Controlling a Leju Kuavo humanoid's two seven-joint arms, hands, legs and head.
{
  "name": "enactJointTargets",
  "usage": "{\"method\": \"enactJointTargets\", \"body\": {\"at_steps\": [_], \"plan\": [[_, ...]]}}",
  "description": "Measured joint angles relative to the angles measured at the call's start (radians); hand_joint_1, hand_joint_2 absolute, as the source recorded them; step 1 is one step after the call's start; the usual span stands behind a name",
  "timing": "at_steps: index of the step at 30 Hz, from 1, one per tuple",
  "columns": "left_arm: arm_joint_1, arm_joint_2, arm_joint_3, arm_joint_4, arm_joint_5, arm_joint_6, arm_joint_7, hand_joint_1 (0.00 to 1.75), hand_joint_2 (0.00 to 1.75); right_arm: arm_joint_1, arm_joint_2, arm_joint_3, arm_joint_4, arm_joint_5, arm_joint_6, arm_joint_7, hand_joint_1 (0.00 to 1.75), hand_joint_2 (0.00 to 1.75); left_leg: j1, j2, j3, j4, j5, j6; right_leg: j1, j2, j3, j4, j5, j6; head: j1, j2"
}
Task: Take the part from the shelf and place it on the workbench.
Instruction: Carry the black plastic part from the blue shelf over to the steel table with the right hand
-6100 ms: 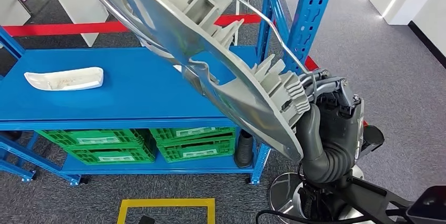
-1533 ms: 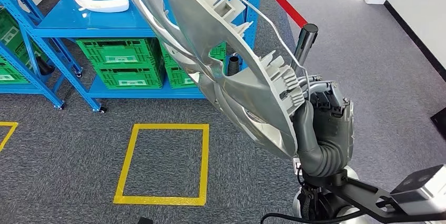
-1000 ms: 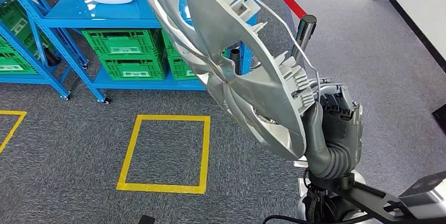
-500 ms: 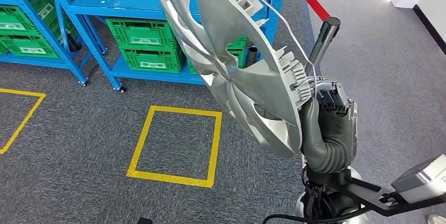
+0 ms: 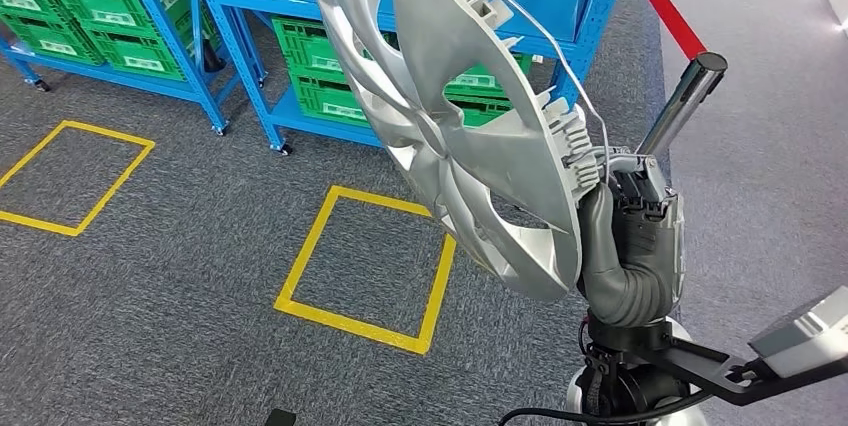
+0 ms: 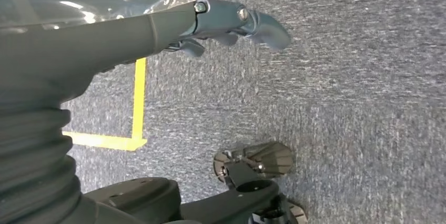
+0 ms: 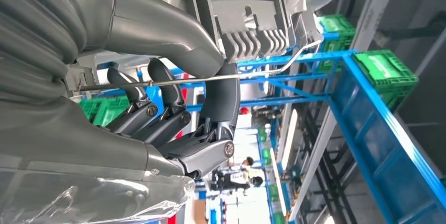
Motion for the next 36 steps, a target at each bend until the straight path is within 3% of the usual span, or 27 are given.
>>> {"method": "enactJointTargets", "body": {"at_steps": [2,4,5,6,8,10,12,13,14,16,18,19,20,21,22,23,25,27,29,31,33,35,36], "plan": [[-0.001,0.0,0.0,0.0,0.001,0.001,0.002,0.0,1.75,-0.001,0.003,0.0,0.001,-0.003,0.0,-0.003,1.75,1.75,0.001,0.041,-0.036,0.08,-0.05,-0.012,-0.004,-0.025,0.003,-0.006,0.004,-0.007,-0.005,0.0],[-0.002,0.0,0.0,0.0,0.001,0.0,0.004,0.0,1.75,-0.001,0.005,0.0,0.003,-0.006,0.0,-0.005,1.75,1.75,0.006,0.071,-0.094,0.21,-0.107,-0.023,-0.003,-0.051,0.002,-0.006,0.003,-0.01,-0.009,0.0],[-0.001,0.0,0.0,0.0,0.001,0.0,0.004,0.0,1.75,-0.001,0.005,0.0,0.004,-0.008,0.0,-0.005,1.75,1.75,0.009,0.075,-0.111,0.25,-0.115,-0.027,-0.003,-0.064,0.002,-0.006,0.002,-0.01,-0.01,0.0],[0.001,0.0,0.0,0.0,0.001,0.0,0.005,0.0,1.75,0.0,0.006,0.0,0.006,-0.009,0.0,-0.005,1.75,1.75,0.011,0.078,-0.111,0.253,-0.106,-0.029,-0.003,-0.076,0.003,-0.005,0.002,-0.009,-0.01,0.0],[0.002,0.001,0.0,0.0,0.001,0.0,0.006,0.0,1.75,0.0,0.007,0.001,0.007,-0.011,0.0,-0.005,1.75,1.75,0.014,0.094,-0.057,0.148,-0.042,-0.03,-0.004,-0.097,0.005,-0.004,-0.002,-0.004,-0.01,0.0],[0.001,0.001,0.0,0.0,0.001,0.0,0.007,0.0,1.75,-0.001,0.007,0.0,0.007,-0.012,0.0,-0.006,1.75,1.75,0.007,0.133,0.004,0.026,-0.001,-0.021,0.001,-0.116,0.007,-0.001,-0.006,0.005,-0.011,0.0],[0.0,0.001,0.0,0.0,0.001,0.0,0.007,0.0,1.75,-0.001,0.007,0.0,0.007,-0.012,0.0,-0.007,1.75,1.75,-0.002,0.148,0.016,-0.009,-0.001,-0.005,0.006,-0.132,0.007,0.0,-0.008,0.017,-0.01,0.0],[0.001,0.001,0.0,0.0,0.001,0.0,0.007,0.0,1.75,-0.002,0.007,0.0,0.008,-0.012,0.0,-0.007,1.75,1.75,-0.003,0.138,0.012,-0.01,0.001,0.005,0.006,-0.141,0.008,0.0,-0.008,0.023,-0.009,0.0],[0.003,0.001,0.0,0.0,0.002,0.001,0.007,0.0,1.75,-0.002,0.007,0.0,0.008,-0.012,0.0,-0.007,1.75,1.75,-0.001,0.128,0.01,-0.011,0.003,0.012,0.004,-0.143,0.009,0.0,-0.011,0.029,-0.008,0.0],[0.004,0.001,0.0,0.0,0.003,0.002,0.007,0.0,1.75,-0.002,0.007,0.0,0.008,-0.012,0.0,-0.008,1.75,1.75,0.002,0.109,0.009,-0.016,0.009,0.027,0.0,-0.105,-0.005,0.035,-0.041,0.038,-0.005,0.0],[0.001,0.001,0.0,0.0,0.003,0.002,0.007,0.0,1.75,-0.002,0.007,-0.001,0.008,-0.012,0.0,-0.009,1.75,1.75,0.003,0.091,0.009,-0.017,0.012,0.036,-0.002,-0.05,-0.058,0.149,-0.103,0.039,0.001,0.0],[0.0,0.001,0.0,0.0,0.004,0.002,0.006,0.0,1.75,-0.001,0.007,-0.001,0.008,-0.012,-0.001,-0.01,1.75,1.75,0.001,0.081,0.008,-0.017,0.012,0.039,-0.001,-0.039,-0.092,0.219,-0.13,0.039,0.003,0.0],[0.0,0.001,0.0,0.0,0.004,0.002,0.006,0.0,1.75,-0.001,0.007,-0.001,0.009,-0.012,-0.001,-0.01,1.75,1.75,-0.001,0.069,0.009,-0.017,0.012,0.041,0.0,-0.035,-0.118,0.27,-0.143,0.038,0.003,0.0],[0.0,0.002,0.0,0.0,0.005,0.001,0.006,0.0,1.75,0.0,0.007,-0.001,0.01,-0.012,0.0,-0.01,1.75,1.75,-0.003,0.056,0.009,-0.016,0.012,0.041,0.0,-0.034,-0.129,0.288,-0.135,0.037,0.003,0.0],[-0.001,0.002,0.0,0.0,0.006,0.001,0.006,0.0,1.75,0.0,0.007,-0.001,0.011,-0.012,0.0,-0.01,1.75,1.75,-0.004,0.042,0.01,-0.014,0.012,0.041,0.0,-0.031,-0.121,0.265,-0.108,0.034,0.003,0.0],[-0.002,0.002,0.0,0.0,0.006,0.001,0.006,0.0,1.75,0.0,0.007,-0.001,0.012,-0.012,0.0,-0.01,1.75,1.75,-0.005,0.028,0.01,-0.012,0.012,0.041,0.0,-0.023,-0.097,0.208,-0.069,0.03,0.004,0.0],[-0.006,0.002,0.0,0.0,0.008,0.001,0.006,0.0,1.75,-0.002,0.007,-0.002,0.012,-0.012,0.0,-0.011,1.75,1.75,-0.004,0.002,0.005,-0.005,0.012,0.037,-0.002,0.021,-0.042,0.078,-0.01,0.022,0.004,0.0],[-0.01,0.002,0.0,0.0,0.01,0.001,0.005,0.0,1.75,-0.003,0.007,-0.003,0.012,-0.012,0.0,-0.012,1.75,1.75,0.001,-0.02,-0.007,-0.001,0.015,0.026,-0.001,0.049,-0.02,0.021,0.002,0.018,0.003,0.0],[-0.011,0.003,0.0,0.0,0.014,0.002,0.004,0.0,1.75,-0.006,0.007,-0.004,0.012,-0.012,0.001,-0.012,1.75,1.75,0.005,-0.04,-0.015,-0.002,0.02,0.012,0.001,0.03,-0.018,0.013,0.005,0.013,0.003,0.0],[-0.012,0.005,0.0,0.0,0.015,0.005,0.003,0.0,1.75,-0.009,0.007,-0.006,0.012,-0.014,0.002,-0.013,1.75,1.75,0.003,-0.008,-0.025,0.019,0.003,0.0,-0.003,0.004,-0.01,0.001,0.01,0.003,-0.001,0.0],[-0.017,0.007,0.0,0.0,0.017,0.007,0.003,0.0,1.75,-0.01,0.008,-0.008,0.012,-0.016,0.004,-0.015,1.75,1.75,0.003,0.053,-0.069,0.113,-0.051,-0.012,-0.005,-0.025,-0.004,-0.006,0.012,-0.004,-0.008,0.0],[-0.021,0.007,0.0,0.0,0.02,0.007,0.003,0.0,1.75,-0.011,0.008,-0.009,0.013,-0.017,0.004,-0.016,1.75,1.75,0.011,0.075,-0.125,0.232,-0.098,-0.022,-0.005,-0.054,-0.003,-0.006,0.01,-0.005,-0.01,0.0],[-0.02,0.008,0.0,0.0,0.022,0.007,0.003,0.0,1.75,-0.011,0.008,-0.009,0.014,-0.018,0.005,-0.016,1.75,1.75,0.014,0.077,-0.136,0.256,-0.098,-0.026,-0.006,-0.068,-0.003,-0.006,0.009,-0.004,-0.011,0.0]]}}
